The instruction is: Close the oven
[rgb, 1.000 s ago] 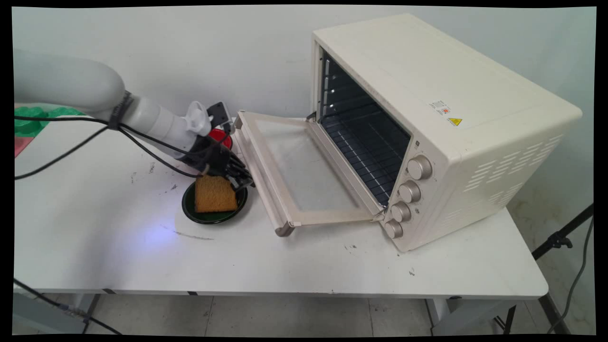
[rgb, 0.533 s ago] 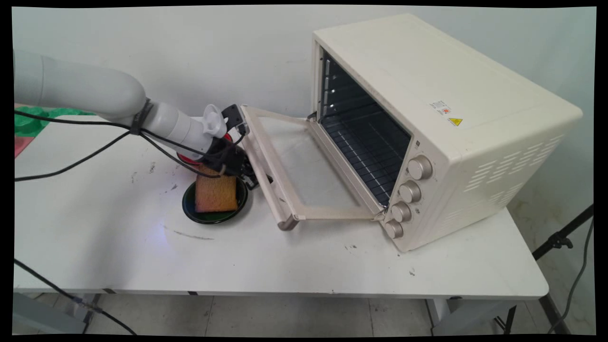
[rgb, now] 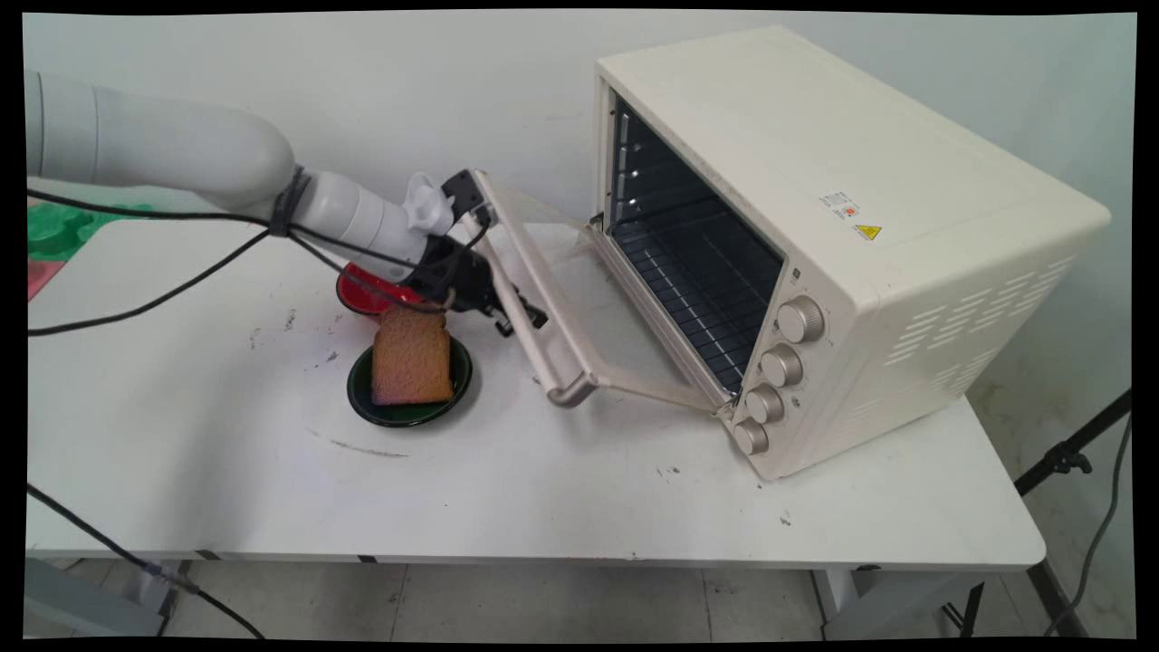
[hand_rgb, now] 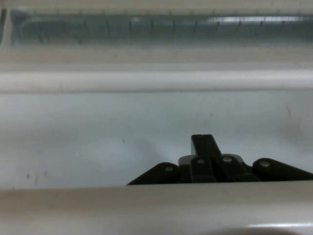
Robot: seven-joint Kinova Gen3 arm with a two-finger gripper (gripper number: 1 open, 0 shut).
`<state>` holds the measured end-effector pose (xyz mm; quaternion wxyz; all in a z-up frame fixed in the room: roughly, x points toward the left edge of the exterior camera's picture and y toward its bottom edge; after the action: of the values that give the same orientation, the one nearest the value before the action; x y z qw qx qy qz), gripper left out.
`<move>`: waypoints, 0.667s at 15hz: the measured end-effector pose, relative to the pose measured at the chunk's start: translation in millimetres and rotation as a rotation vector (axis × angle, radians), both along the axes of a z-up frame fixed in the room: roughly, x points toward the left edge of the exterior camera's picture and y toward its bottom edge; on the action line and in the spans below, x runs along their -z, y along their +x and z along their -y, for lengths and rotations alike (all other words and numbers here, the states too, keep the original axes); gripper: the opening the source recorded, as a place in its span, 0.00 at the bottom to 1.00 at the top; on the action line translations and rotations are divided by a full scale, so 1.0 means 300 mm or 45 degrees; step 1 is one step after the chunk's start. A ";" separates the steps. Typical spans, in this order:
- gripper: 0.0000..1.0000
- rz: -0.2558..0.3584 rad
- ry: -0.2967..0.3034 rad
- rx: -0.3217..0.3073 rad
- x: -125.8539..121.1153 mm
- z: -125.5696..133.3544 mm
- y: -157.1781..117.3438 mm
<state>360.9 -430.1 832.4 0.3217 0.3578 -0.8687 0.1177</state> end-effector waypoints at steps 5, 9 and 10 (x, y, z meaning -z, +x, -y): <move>0.00 -0.056 -0.040 -0.005 -0.078 0.053 -0.054; 0.00 -0.095 -0.069 -0.006 -0.138 0.094 -0.093; 0.00 -0.103 -0.075 -0.006 -0.151 0.102 -0.101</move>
<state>330.6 -460.8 877.7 0.3667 0.3547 -0.8502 0.1296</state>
